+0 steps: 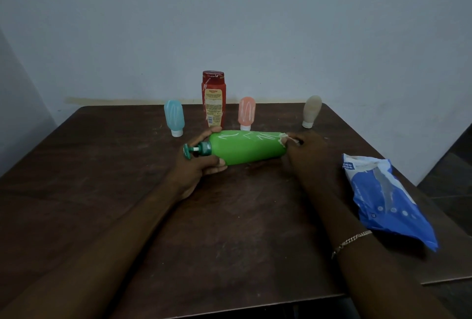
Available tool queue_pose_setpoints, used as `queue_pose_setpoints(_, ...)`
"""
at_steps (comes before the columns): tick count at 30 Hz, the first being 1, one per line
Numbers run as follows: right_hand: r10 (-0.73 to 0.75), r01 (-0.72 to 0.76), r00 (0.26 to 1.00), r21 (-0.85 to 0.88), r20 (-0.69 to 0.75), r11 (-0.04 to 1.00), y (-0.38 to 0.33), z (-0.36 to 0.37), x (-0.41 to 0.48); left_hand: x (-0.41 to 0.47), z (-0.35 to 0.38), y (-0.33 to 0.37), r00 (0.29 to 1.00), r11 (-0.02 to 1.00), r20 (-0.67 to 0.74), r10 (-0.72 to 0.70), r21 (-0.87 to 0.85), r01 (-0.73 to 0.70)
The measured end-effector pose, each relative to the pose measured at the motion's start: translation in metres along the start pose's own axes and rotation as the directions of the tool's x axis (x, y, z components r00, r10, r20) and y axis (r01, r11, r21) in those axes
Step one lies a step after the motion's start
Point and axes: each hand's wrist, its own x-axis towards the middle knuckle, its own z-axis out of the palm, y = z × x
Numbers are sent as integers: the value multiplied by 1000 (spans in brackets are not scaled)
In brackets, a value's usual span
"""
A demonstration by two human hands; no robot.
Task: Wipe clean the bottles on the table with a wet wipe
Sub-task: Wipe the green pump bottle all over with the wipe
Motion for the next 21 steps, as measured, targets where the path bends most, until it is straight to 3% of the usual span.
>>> queue_pose_setpoints(3,-77,78,996,17,-43,997,-7,5,-9,0,-1,0,1000,1000,0,3,-12,-3)
queue_pose_setpoints(9,25,-22,998,35,-62,999,2,-5,0,1,-4,-1,999,999,26,-18,-38,19)
queue_pose_setpoints(14,-100,100,993,-9,-65,995,-5,-4,-7,1,-4,-1,1000,999,24,-19,-37,19)
queue_pose_setpoints(18,29,-25,997,53,-76,998,5,-4,0,0,-4,-2,999,1000,41,-5,-29,6)
queue_pose_setpoints(21,-79,82,994,37,-68,996,-10,1,-4,0,-4,-3,998,1000,51,20,-13,-19)
